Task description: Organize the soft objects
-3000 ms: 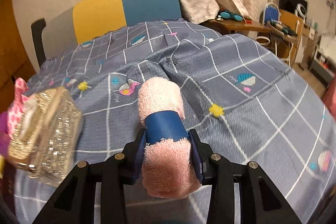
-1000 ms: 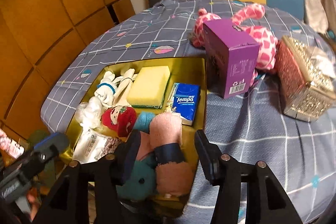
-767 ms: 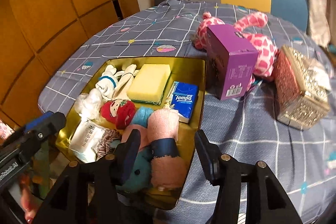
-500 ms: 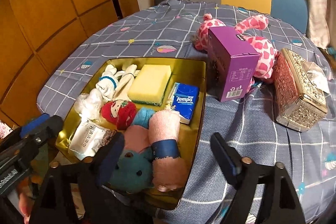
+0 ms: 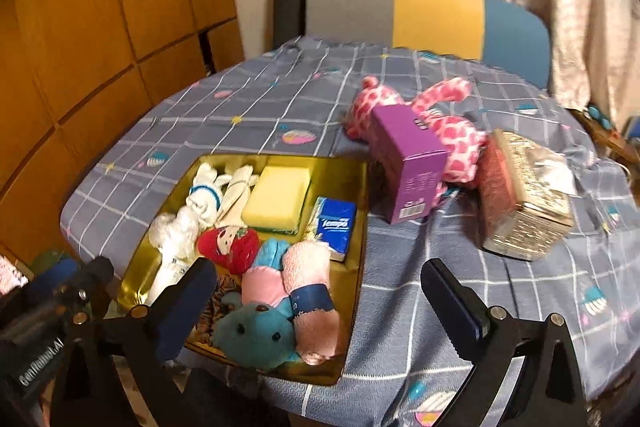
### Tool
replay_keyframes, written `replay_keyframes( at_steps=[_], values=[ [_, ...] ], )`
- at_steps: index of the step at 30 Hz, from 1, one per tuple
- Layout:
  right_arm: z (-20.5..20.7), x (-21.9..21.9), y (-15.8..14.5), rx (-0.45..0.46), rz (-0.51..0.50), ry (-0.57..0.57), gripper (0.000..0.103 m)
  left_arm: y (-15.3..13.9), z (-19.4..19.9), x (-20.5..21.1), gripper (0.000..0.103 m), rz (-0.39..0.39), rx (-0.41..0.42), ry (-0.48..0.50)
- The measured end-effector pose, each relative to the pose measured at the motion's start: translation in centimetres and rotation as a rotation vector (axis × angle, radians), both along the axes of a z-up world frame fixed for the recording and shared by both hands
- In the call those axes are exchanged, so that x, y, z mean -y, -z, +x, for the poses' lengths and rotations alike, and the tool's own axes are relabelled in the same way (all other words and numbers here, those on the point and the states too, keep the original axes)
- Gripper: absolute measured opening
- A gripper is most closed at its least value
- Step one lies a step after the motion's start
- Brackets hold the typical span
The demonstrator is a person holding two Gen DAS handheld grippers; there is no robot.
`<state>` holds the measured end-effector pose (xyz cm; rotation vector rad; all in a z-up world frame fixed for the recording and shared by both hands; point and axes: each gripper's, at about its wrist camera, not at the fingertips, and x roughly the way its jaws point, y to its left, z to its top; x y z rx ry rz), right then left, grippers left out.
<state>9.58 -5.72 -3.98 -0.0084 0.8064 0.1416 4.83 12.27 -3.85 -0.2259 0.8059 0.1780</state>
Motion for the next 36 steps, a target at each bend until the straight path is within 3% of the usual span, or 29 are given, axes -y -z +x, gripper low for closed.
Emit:
replay_keyframes(
  at_steps=[7, 14, 36],
  values=[
    [-2.0, 0.8, -0.8, -0.041, 0.040, 0.068, 0.103, -0.8, -2.1, 0.0, 0.056, 0.041, -0.019, -0.069],
    [-3.4, 1.1, -0.9, -0.051, 0.033, 0.068, 0.103, -0.8, -2.7, 0.4, 0.056, 0.057, -0.092, -0.057],
    [-3.8, 1.1, -1.3, -0.026, -0.010, 0.089, 0.103, -2.3, -3.3, 2.0, 0.056, 0.093, -0.057, 0.003]
  ],
)
